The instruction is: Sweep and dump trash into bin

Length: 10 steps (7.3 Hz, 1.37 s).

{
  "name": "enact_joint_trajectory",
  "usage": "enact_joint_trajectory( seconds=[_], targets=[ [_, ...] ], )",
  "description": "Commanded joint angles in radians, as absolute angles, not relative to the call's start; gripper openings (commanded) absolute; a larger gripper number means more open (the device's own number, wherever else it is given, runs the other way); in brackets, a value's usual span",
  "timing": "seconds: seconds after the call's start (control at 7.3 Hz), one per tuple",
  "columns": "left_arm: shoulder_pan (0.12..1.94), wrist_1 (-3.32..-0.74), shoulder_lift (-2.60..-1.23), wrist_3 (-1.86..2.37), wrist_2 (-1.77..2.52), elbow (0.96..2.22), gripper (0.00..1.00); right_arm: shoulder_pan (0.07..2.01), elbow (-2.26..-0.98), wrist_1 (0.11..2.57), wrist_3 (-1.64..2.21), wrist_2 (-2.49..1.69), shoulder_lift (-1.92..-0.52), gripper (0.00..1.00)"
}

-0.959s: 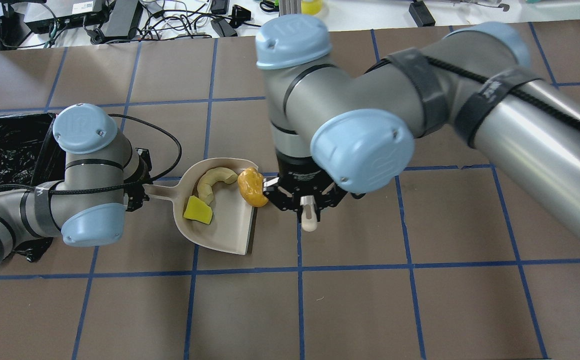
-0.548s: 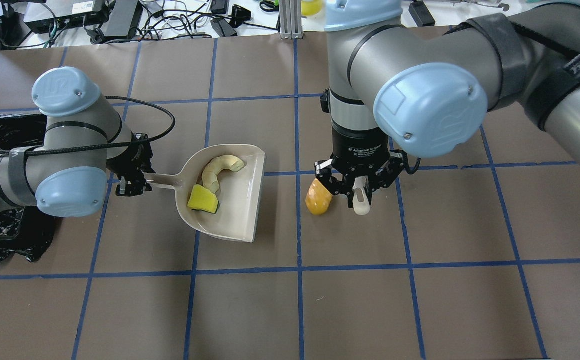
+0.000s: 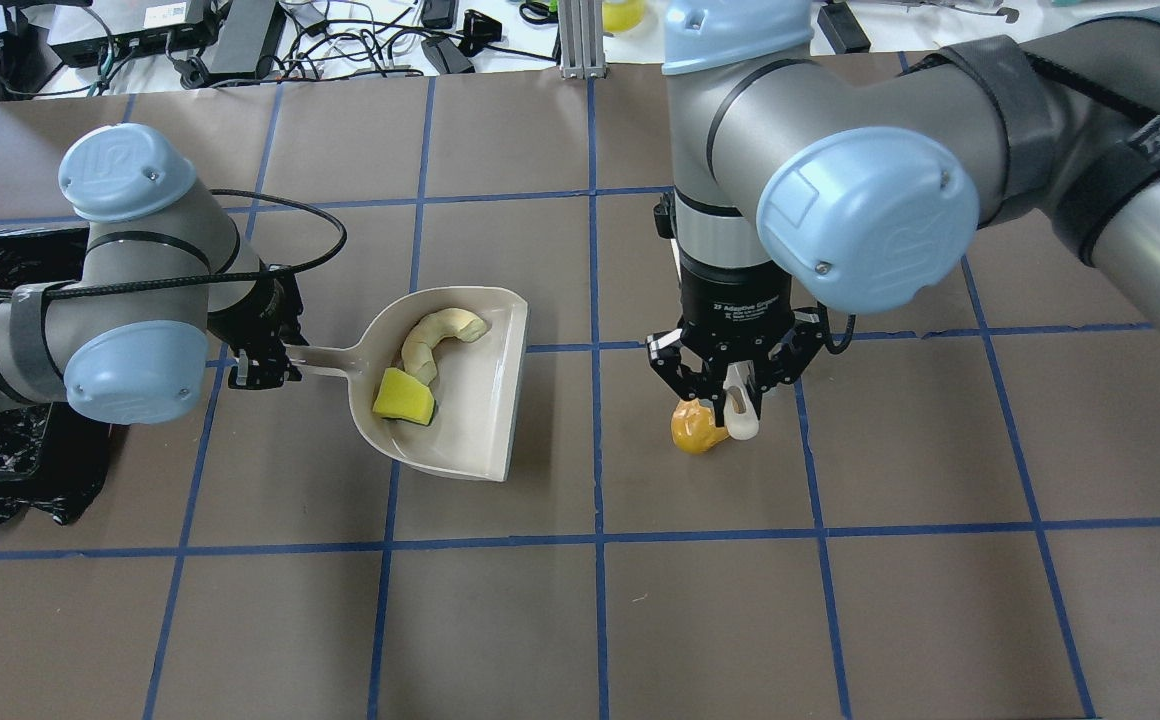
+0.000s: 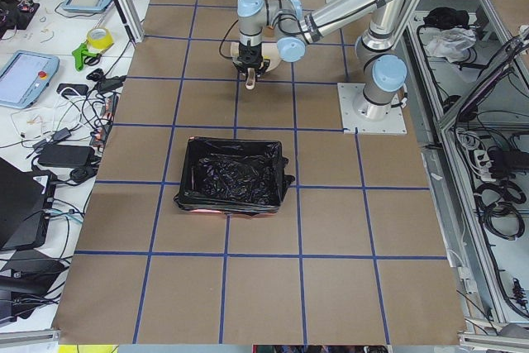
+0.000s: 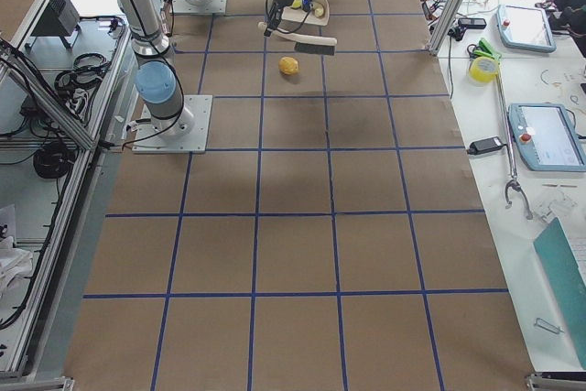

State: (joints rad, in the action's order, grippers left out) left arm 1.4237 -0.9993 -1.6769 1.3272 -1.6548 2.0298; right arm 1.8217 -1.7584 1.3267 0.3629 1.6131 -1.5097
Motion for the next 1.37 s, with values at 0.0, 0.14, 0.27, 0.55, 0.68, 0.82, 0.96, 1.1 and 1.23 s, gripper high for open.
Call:
enact_joint_trajectory(
  seconds=[0.0,0.14,0.27,0.55,0.68,0.82,0.96,1.1,1.23],
  targets=[
    [1.422,-0.986,-1.681,1.327,-1.704,2.031,0.00,1.809,-1.908,1.368,0.533,1.611,-1.549,0.04],
    [1.420,-0.956,-1.686,1.322,-1.722,2.039,0.00,1.809,-1.972,1.400,0.567,1.595,-1.560,0.04],
    [1.422,-0.906,-1.693,1.322,-1.744,2.060,0.00,1.809,-2.061,1.502,0.586,1.585,-1.569,0.04],
    [1.422,-0.794,-1.710,1.321,-1.741,2.127,0.00,1.830,-2.126,1.589,0.670,1.557,-1.591,0.04],
    [1.425,-0.779,-1.710,1.306,-1.743,2.135,0.00,1.856,-2.129,1.612,0.675,1.545,-1.588,0.04],
    [1.425,-0.766,-1.712,1.277,-1.744,2.137,0.00,1.879,-2.129,1.652,0.686,1.543,-1.574,0.05],
    [1.431,-0.759,-1.715,1.275,-1.756,2.138,0.00,1.905,-2.126,1.699,0.686,1.542,-1.550,0.05],
    [1.436,-0.714,-1.721,1.269,-1.825,2.140,0.00,1.936,-2.122,1.757,0.687,1.542,-1.516,0.06],
    [1.437,-0.706,-1.730,1.270,-1.827,2.146,0.00,1.974,-2.099,1.788,0.689,1.536,-1.491,0.06]
  ],
)
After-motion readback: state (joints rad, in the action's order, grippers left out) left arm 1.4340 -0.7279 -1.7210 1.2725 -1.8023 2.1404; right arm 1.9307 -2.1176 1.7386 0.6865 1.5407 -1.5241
